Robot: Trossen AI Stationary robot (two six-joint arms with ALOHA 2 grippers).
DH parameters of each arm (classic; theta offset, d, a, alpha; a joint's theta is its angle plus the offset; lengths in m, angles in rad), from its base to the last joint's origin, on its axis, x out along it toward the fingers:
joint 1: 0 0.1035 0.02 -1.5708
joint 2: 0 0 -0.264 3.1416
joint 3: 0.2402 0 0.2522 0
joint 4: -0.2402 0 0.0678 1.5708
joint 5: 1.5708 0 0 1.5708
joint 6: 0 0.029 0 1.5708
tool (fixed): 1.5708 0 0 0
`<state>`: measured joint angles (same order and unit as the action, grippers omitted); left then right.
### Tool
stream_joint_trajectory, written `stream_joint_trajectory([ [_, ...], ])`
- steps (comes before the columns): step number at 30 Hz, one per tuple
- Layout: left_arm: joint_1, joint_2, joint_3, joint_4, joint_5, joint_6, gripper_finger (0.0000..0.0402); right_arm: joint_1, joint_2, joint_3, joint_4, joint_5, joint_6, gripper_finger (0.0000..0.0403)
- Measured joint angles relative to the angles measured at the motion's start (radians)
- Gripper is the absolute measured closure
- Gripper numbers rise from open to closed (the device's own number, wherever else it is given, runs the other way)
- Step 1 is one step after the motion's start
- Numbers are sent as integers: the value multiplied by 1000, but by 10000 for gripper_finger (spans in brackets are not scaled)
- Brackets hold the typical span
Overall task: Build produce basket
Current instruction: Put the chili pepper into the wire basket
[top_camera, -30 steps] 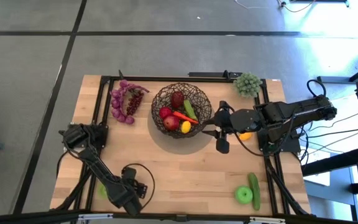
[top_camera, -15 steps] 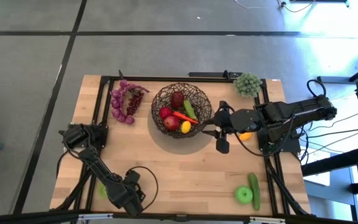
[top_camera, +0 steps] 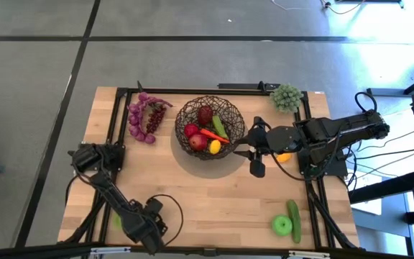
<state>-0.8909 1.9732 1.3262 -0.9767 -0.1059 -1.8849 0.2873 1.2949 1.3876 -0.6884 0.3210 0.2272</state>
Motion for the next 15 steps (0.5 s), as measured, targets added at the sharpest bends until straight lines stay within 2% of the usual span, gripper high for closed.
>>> stream_joint_trajectory([
  [5,-10,0,0,54,-30,45,8,0,0,0,0,0,0,248],
  [15,-13,0,0,51,-31,92,8,0,0,0,0,0,1,248],
])
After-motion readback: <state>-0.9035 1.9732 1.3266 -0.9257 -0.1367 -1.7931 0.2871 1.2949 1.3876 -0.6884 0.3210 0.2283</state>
